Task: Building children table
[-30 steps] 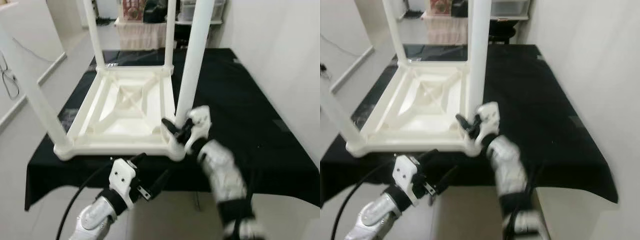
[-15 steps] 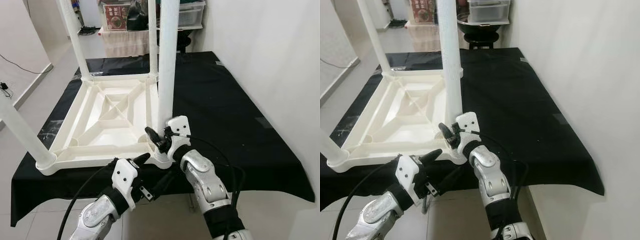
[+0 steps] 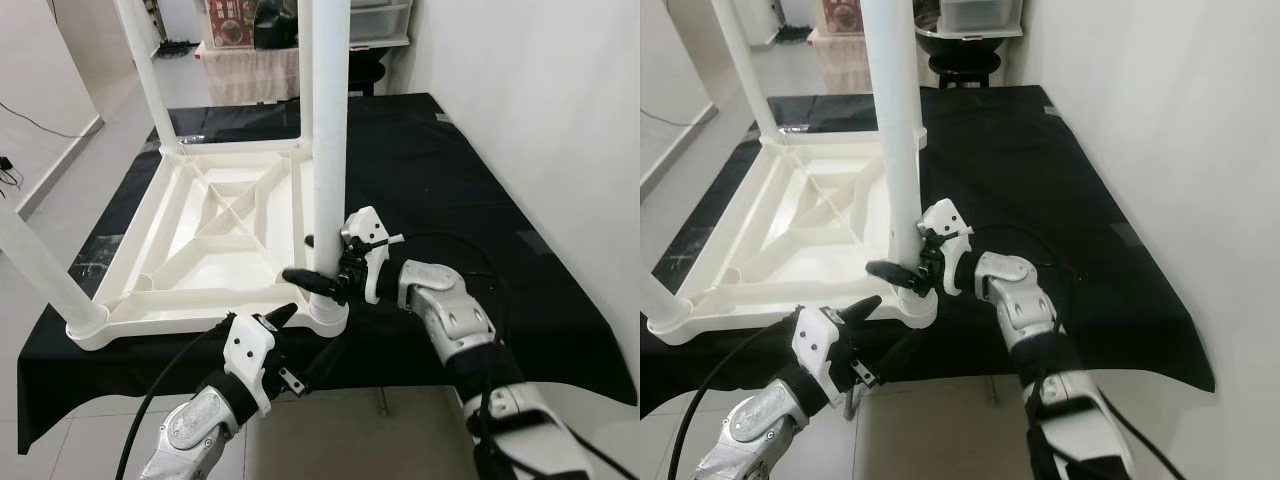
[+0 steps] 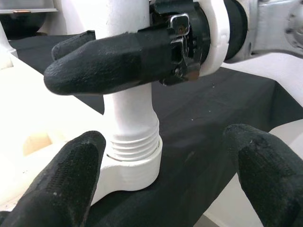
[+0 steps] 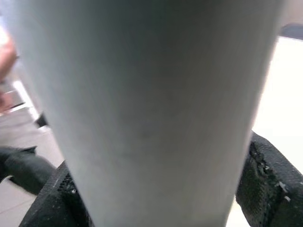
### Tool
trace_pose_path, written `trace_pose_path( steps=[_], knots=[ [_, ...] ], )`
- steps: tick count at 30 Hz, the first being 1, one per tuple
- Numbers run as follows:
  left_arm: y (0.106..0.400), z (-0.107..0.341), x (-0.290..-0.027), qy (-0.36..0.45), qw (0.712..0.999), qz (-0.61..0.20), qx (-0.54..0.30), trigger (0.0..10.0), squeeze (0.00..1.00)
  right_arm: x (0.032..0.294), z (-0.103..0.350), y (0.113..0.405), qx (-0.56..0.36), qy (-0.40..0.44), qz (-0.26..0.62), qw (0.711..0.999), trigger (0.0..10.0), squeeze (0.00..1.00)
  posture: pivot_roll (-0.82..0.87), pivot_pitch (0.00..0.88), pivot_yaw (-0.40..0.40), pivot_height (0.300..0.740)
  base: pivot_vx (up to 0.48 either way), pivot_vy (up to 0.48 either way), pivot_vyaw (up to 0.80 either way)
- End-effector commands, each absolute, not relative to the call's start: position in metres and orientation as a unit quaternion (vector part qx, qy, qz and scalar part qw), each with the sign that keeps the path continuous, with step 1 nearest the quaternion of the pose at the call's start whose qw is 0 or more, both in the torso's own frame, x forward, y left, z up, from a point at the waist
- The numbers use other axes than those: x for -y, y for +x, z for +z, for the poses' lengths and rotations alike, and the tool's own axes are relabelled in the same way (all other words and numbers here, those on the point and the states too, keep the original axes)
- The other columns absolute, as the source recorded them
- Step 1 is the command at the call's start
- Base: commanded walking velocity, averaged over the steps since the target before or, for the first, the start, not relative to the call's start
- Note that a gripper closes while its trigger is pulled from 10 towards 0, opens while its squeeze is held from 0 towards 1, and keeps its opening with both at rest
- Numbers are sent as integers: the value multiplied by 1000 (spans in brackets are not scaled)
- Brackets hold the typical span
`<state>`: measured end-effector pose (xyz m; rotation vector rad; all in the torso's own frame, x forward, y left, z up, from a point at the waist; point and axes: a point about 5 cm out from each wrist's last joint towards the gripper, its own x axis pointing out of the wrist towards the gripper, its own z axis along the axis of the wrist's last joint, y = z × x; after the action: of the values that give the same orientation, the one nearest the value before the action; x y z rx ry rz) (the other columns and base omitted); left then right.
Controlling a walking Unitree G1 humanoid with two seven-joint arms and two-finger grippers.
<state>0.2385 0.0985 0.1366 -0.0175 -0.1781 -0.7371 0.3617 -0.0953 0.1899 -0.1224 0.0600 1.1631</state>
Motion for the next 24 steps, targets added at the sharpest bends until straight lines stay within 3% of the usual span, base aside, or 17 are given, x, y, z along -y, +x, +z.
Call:
trace_pose_path(
  steps=[1,2,3,5,6,14,16,20,21,22,23,24],
  knots=[
    [237,134,-97,-10,929,-360,85,10000,0,95,191,362,-32,-43,566,823,10000,0,23,93,-2,740,0,0,0],
    [237,134,-97,-10,929,-359,85,10000,0,97,191,365,-43,-34,571,819,9686,0,26,95,-3,740,0,0,0],
    [236,134,-97,-10,929,-359,85,10000,0,98,192,367,-49,-27,575,816,1686,0,30,94,-5,740,0,0,0],
    [236,134,-97,-10,929,-359,85,10000,0,98,192,367,-49,-27,575,816,1686,0,30,94,-5,740,0,0,0],
    [236,134,-97,-11,929,-359,85,10000,0,100,193,369,-54,-22,579,813,0,0,31,95,-7,740,0,0,0],
    [235,134,-97,-13,929,-360,84,10000,0,106,184,371,-68,-18,576,814,0,0,25,94,1,740,0,0,0],
    [235,133,-97,-13,929,-361,84,10000,0,112,176,373,-74,-32,545,835,0,0,24,94,0,740,0,0,0],
    [235,133,-97,-13,929,-361,84,10000,0,113,174,373,-76,-35,537,839,0,0,24,94,0,740,0,0,0],
    [234,134,-98,-14,929,-361,84,10000,0,117,161,373,-78,-32,465,881,0,0,16,102,-6,740,0,0,0],
    [234,134,-98,-14,929,-361,84,10000,0,117,161,373,-78,-32,465,881,0,0,16,102,-6,740,0,0,0],
    [233,134,-99,-13,929,-360,85,10000,0,118,145,369,-70,-28,349,934,0,0,5,112,0,740,0,0,0],
    [233,134,-99,-13,929,-360,85,10000,0,118,145,369,-70,-28,349,934,0,0,5,112,0,740,0,0,0]
  ],
)
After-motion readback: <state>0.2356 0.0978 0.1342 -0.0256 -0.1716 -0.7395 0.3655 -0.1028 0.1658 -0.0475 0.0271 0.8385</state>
